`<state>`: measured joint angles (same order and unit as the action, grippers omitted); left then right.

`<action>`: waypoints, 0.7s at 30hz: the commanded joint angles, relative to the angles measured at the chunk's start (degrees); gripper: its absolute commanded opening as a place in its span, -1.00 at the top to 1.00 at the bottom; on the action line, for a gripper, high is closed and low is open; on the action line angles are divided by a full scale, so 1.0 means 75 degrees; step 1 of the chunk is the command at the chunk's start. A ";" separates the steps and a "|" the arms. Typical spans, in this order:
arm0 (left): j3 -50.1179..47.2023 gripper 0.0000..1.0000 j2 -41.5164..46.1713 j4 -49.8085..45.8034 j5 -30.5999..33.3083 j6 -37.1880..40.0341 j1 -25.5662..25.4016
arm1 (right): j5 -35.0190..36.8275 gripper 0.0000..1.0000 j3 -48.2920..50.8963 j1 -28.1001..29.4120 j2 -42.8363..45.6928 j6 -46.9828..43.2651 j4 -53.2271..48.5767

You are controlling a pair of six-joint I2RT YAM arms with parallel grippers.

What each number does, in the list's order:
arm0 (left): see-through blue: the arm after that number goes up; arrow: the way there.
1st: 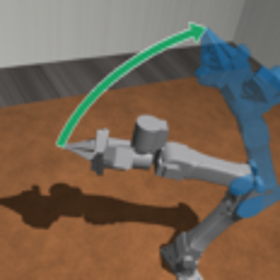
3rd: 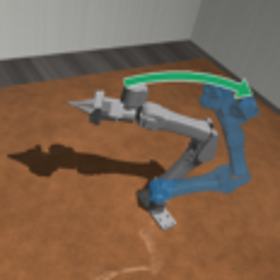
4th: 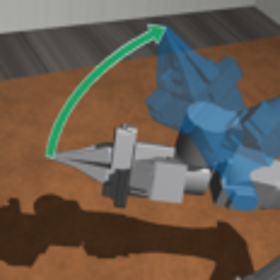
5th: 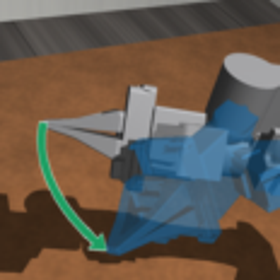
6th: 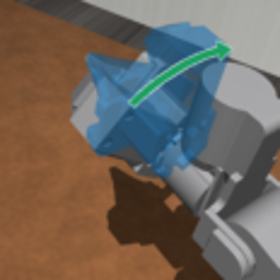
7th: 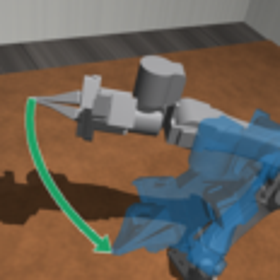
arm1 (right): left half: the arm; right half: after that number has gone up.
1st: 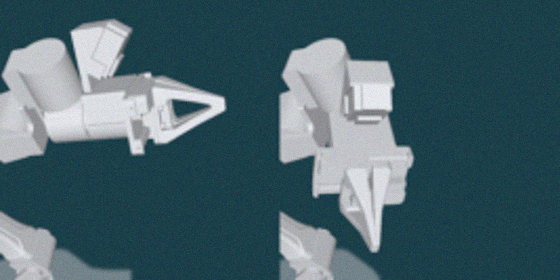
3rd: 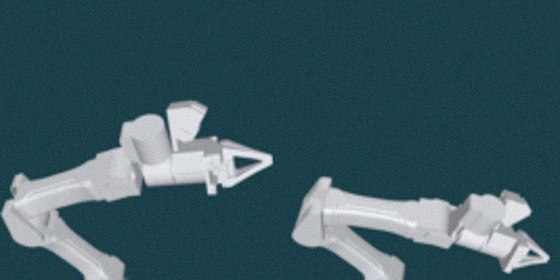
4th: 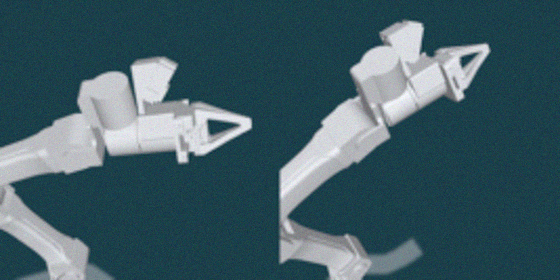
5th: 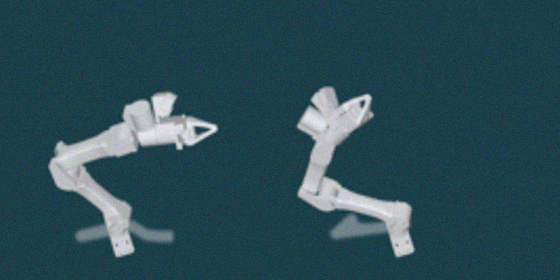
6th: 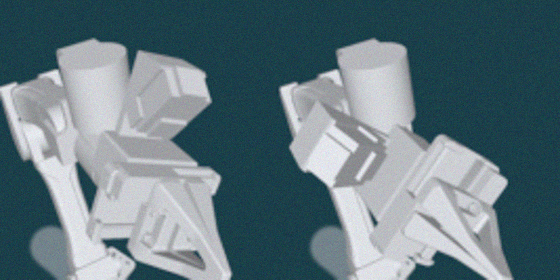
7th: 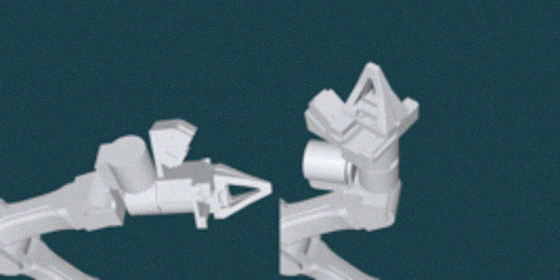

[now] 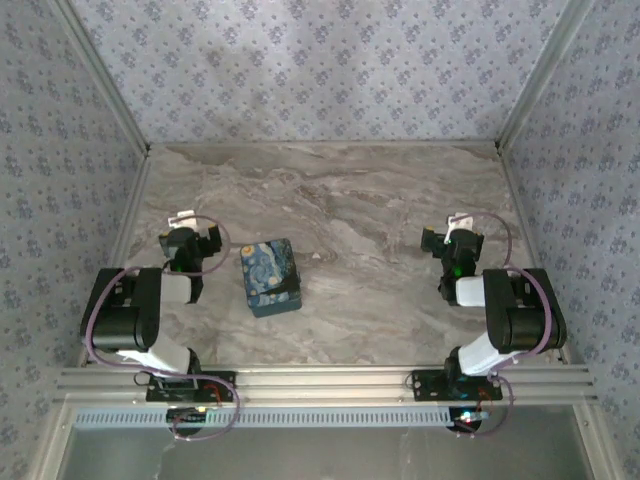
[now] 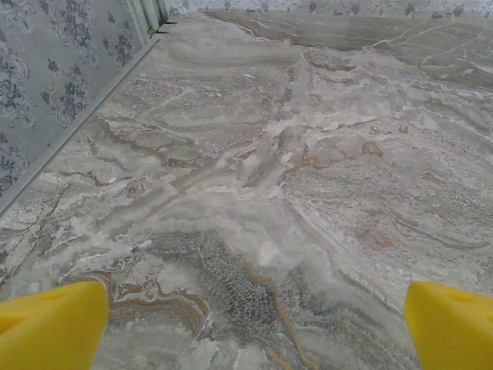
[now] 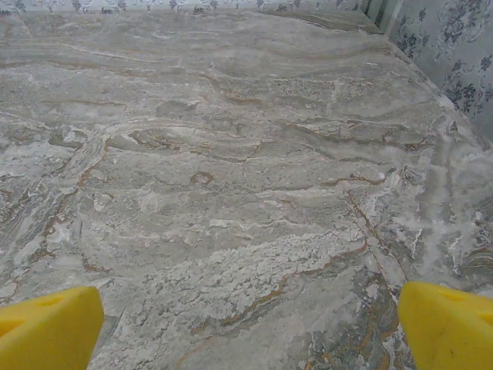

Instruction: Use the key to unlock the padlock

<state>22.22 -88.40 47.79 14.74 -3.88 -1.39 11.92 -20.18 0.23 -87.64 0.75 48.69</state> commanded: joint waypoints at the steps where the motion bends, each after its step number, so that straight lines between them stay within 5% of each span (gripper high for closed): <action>1: 0.0031 -0.96 0.0080 0.0167 -0.0068 0.0063 0.0040 | -0.0031 -1.00 -0.0119 -0.0020 0.0036 -0.0089 0.0131; 21: 0.0035 -0.96 0.0090 0.0142 -0.0304 0.0016 0.0150 | -0.0172 -1.00 -0.0133 -0.0077 0.0036 -0.0054 0.0094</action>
<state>22.22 -88.40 47.79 14.11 -3.90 -1.02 11.14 -20.18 0.14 -87.64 0.75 48.69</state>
